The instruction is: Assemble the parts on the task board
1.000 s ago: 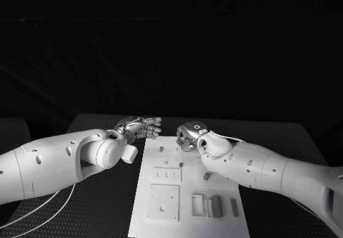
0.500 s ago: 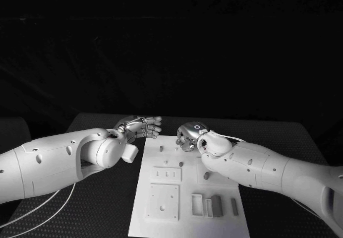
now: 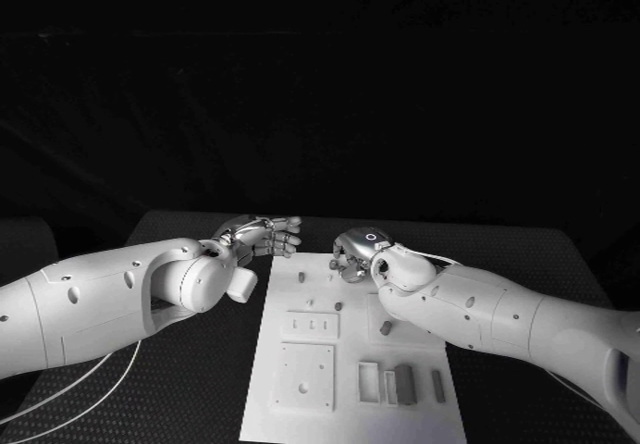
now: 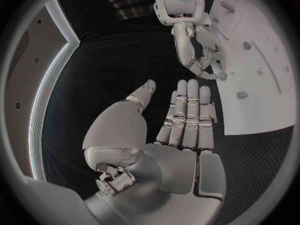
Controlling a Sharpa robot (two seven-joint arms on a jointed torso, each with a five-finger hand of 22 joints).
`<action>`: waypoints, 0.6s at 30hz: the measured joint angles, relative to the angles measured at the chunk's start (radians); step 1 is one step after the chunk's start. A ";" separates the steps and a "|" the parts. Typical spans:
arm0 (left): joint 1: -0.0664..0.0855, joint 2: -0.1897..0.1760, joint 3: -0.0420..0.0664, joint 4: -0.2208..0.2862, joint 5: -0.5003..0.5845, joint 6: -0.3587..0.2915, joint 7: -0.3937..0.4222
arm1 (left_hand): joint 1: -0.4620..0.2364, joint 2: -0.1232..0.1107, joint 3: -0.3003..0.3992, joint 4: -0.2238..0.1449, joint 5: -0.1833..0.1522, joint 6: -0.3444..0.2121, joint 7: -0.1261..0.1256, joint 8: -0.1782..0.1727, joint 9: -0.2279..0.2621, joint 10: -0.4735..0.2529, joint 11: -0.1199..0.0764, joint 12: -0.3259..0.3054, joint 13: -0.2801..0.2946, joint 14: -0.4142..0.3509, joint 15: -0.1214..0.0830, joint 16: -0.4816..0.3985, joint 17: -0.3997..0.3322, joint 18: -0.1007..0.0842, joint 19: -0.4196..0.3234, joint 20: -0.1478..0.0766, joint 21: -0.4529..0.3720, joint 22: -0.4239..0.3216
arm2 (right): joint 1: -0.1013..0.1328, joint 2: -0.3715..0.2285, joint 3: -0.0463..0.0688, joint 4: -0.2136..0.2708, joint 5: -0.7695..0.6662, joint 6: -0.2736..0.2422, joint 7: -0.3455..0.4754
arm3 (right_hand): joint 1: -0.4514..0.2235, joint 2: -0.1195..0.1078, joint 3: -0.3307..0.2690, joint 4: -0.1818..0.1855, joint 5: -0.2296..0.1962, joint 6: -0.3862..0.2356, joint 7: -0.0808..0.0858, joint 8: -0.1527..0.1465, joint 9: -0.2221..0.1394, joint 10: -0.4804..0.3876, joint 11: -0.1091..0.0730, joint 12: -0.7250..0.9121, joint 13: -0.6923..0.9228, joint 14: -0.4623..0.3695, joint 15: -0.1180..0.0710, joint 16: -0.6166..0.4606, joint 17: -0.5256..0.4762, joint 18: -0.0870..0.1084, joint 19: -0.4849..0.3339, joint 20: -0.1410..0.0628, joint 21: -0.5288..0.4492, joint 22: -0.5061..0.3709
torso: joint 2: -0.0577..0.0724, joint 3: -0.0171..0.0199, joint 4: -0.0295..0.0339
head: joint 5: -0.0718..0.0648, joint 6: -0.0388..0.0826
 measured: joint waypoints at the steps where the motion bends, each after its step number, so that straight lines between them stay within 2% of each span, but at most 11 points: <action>1: 0.000 0.000 0.000 -0.003 0.000 0.000 0.000 | 0.000 0.000 0.000 0.000 0.000 0.000 0.000 0.000 0.000 0.000 0.000 -0.003 0.000 0.000 0.000 0.000 0.000 0.000 0.000 0.000 0.000 0.000 | 0.000 -0.007 0.000 0.007 0.003 -0.003 0.000 | 0.000 0.000 0.000 0.000 0.000 0.000 0.000 0.000 0.000 0.000 0.000 0.000 0.000 0.000 0.000 0.000 0.000 0.000 0.000 0.000 0.000 0.000 | 0.000 -0.0001 -0.0001 | 0.000 0.001; 4: 0.001 -0.001 0.000 -0.009 0.000 0.000 0.000 | 0.000 0.000 0.002 -0.002 0.000 0.000 0.000 -0.004 0.000 0.000 0.000 -0.004 0.000 0.000 0.000 0.000 0.001 0.000 0.000 0.000 0.000 0.000 | 0.001 -0.029 0.000 0.036 0.013 -0.013 0.004 | 0.004 -0.004 0.000 0.000 0.000 -0.003 0.003 -0.006 -0.002 -0.002 0.002 0.000 -0.001 0.000 0.000 0.000 0.000 0.000 0.000 0.000 0.000 0.000 | 0.000 -0.0001 -0.0006 | 0.000 0.003; 7: 0.003 -0.004 0.000 -0.012 0.000 0.001 0.002 | 0.000 0.000 0.002 -0.002 0.000 0.000 0.000 -0.004 0.000 -0.004 0.004 -0.004 0.000 0.000 0.000 0.000 0.001 0.000 0.000 0.000 0.000 0.000 | 0.011 -0.062 0.000 0.084 0.033 -0.023 0.015 | -0.007 -0.020 -0.005 0.005 0.000 -0.017 0.003 -0.010 -0.003 -0.005 0.005 0.000 -0.001 0.005 0.005 0.000 0.000 0.000 0.000 0.000 0.000 -0.001 | 0.000 0.0000 -0.0012 | -0.001 0.007; 10: 0.004 -0.008 0.000 -0.011 0.000 0.004 0.003 | -0.004 0.004 0.002 -0.002 0.000 0.000 0.000 -0.004 0.001 -0.004 0.004 -0.004 0.001 0.000 0.000 0.000 0.001 0.000 0.000 0.000 0.000 -0.001 | 0.032 -0.107 0.008 0.146 0.061 -0.027 0.032 | -0.021 -0.034 -0.030 0.013 0.000 -0.018 0.003 -0.010 -0.003 -0.002 0.009 0.011 0.000 0.005 0.005 0.000 0.000 0.000 0.000 0.000 0.000 0.000 | -0.001 0.0002 -0.0026 | -0.003 0.012; 13: 0.005 -0.014 0.000 -0.009 0.000 0.005 0.004 | -0.004 0.004 0.005 -0.005 0.000 0.000 0.000 -0.004 0.001 -0.004 0.004 -0.004 0.002 0.000 0.000 0.000 0.001 0.000 0.000 0.000 0.000 -0.001 | 0.059 -0.151 0.020 0.196 0.086 -0.026 0.050 | -0.022 -0.035 -0.051 0.010 0.000 -0.018 0.003 -0.010 -0.003 -0.002 0.009 0.017 0.004 0.009 0.009 0.006 0.001 0.000 0.002 -0.002 0.000 0.001 | -0.002 0.0002 -0.0046 | -0.003 0.016; 18: 0.007 -0.018 0.000 -0.010 0.000 0.007 0.005 | -0.004 0.004 0.005 -0.005 0.000 0.000 0.000 -0.004 0.001 -0.004 0.004 -0.004 0.002 0.000 0.000 0.000 0.001 0.000 0.000 0.000 0.000 -0.001 | 0.083 -0.211 0.021 0.232 0.116 -0.014 0.073 | -0.025 -0.038 -0.064 0.005 0.000 -0.018 0.003 -0.010 -0.003 -0.002 0.009 0.022 0.007 0.009 0.009 0.006 0.003 -0.001 0.006 -0.005 0.004 0.000 | -0.003 0.0008 -0.0099 | -0.003 0.023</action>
